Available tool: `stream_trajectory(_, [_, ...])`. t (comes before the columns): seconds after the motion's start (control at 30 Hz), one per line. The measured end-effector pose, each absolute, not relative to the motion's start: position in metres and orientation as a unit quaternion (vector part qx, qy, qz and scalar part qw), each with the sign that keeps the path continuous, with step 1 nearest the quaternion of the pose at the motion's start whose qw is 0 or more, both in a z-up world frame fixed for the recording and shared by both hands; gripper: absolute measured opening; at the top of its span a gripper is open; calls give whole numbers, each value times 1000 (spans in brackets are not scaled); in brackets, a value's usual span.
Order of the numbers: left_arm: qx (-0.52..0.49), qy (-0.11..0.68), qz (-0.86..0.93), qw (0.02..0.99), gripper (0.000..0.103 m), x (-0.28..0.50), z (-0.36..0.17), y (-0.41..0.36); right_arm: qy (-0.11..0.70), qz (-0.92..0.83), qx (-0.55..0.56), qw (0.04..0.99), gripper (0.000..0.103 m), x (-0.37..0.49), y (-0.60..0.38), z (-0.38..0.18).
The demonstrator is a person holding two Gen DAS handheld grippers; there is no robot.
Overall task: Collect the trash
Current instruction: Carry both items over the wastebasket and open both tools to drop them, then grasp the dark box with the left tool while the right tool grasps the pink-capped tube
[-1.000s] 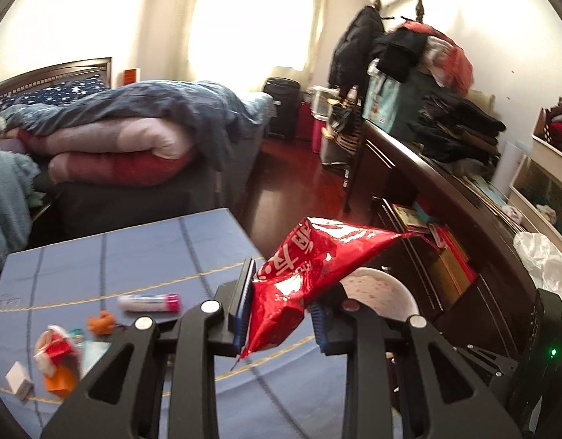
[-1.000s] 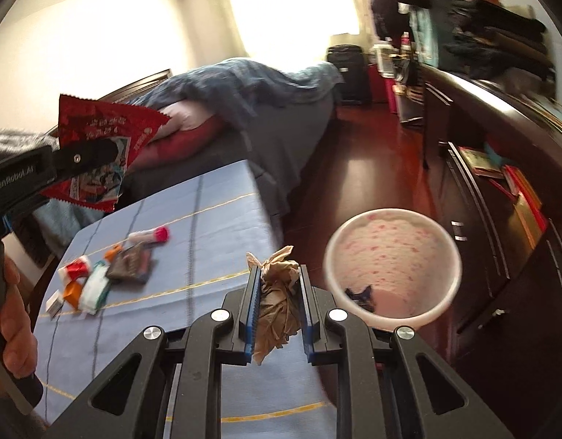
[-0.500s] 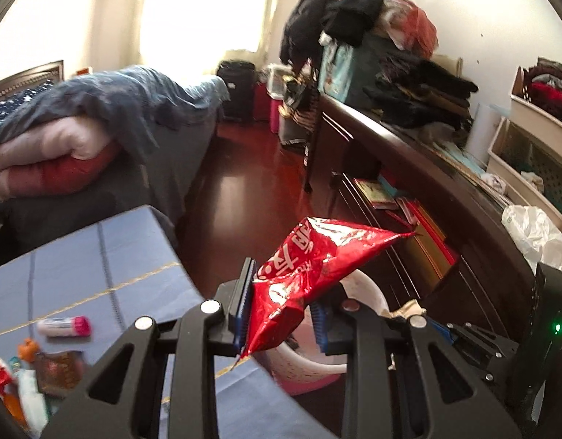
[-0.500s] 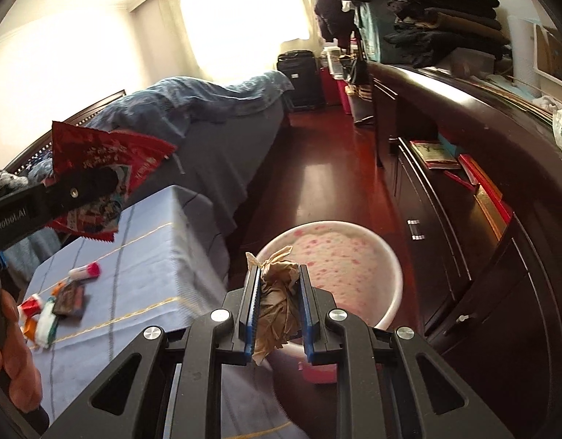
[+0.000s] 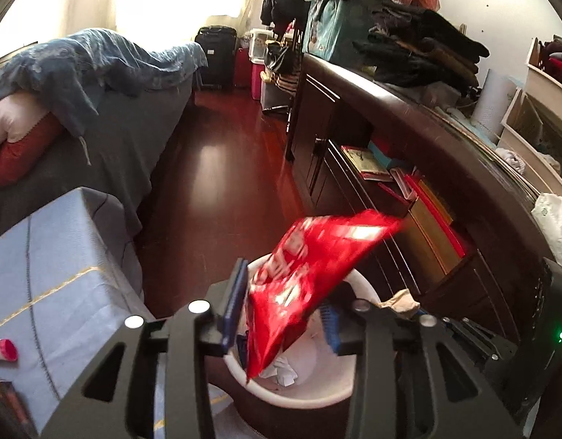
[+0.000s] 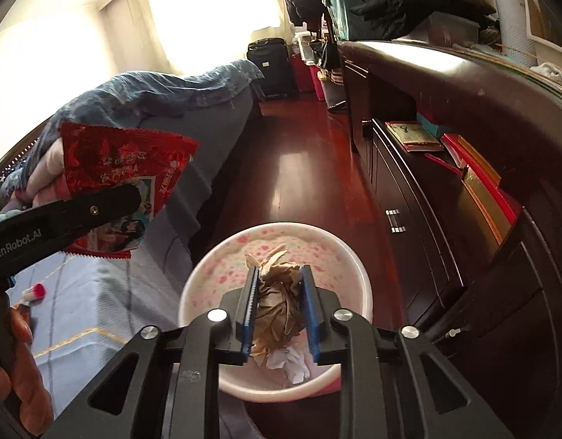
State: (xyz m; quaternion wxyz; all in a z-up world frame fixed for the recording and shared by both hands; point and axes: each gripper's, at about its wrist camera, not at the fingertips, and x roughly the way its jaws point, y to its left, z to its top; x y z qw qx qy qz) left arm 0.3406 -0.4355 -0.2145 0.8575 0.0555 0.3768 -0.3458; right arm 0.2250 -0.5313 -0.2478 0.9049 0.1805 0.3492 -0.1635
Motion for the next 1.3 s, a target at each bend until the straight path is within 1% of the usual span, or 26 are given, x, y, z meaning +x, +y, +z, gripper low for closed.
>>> stream_trajectory(0.03, [54,377,-347,857,53,342,-217,-437,348,-164,181,905,31,227,-533,-251])
stream_trajectory(0.07, [54,374,-348,858,62,341,-217,-438,347,-162,183,905,37,228,-534,-254])
stream_trajectory(0.1, [54,369,-345,861,71,340,-217,-438,347,-161,185,905,44,228,-536,-256])
stream_trajectory(0.17, [54,357,-345,866,77,336,-214,-435,343,-164,188,906,54,228,-538,-259])
stream_trajectory(0.2, [55,352,-344,869,81,335,-212,-433,344,-166,189,905,57,227,-538,-260])
stream_trajectory(0.33, [49,339,-330,880,85,330,-199,-415,345,-166,194,903,59,221,-533,-257])
stream_trajectory(0.37, [46,336,-323,884,86,328,-195,-406,345,-166,194,903,61,219,-531,-255])
stream_trajectory(0.43, [38,329,-307,892,92,324,-187,-389,341,-163,190,906,64,214,-521,-246])
stream_trajectory(0.5, [38,321,-282,903,98,318,-180,-371,338,-155,185,909,69,211,-511,-239])
stream_trajectory(0.57, [41,310,-254,915,99,312,-174,-349,335,-141,178,914,70,206,-493,-228])
stream_trajectory(0.63, [53,309,-221,923,99,309,-171,-327,331,-122,175,919,74,201,-477,-219])
stream_trajectory(0.73, [60,321,-175,929,99,309,-171,-294,331,-83,171,924,76,198,-447,-207])
stream_trajectory(0.9, [40,345,-107,932,99,313,-179,-233,332,-32,151,931,78,198,-400,-193])
stream_trajectory(1.1, [8,397,-65,915,99,330,-213,-168,336,10,129,933,78,202,-358,-186])
stream_trajectory(1.23, [0,436,-65,898,99,350,-236,-148,344,27,122,931,79,208,-339,-186])
stream_trajectory(1.3, [19,431,-61,900,99,354,-241,-146,347,31,117,930,79,211,-331,-186])
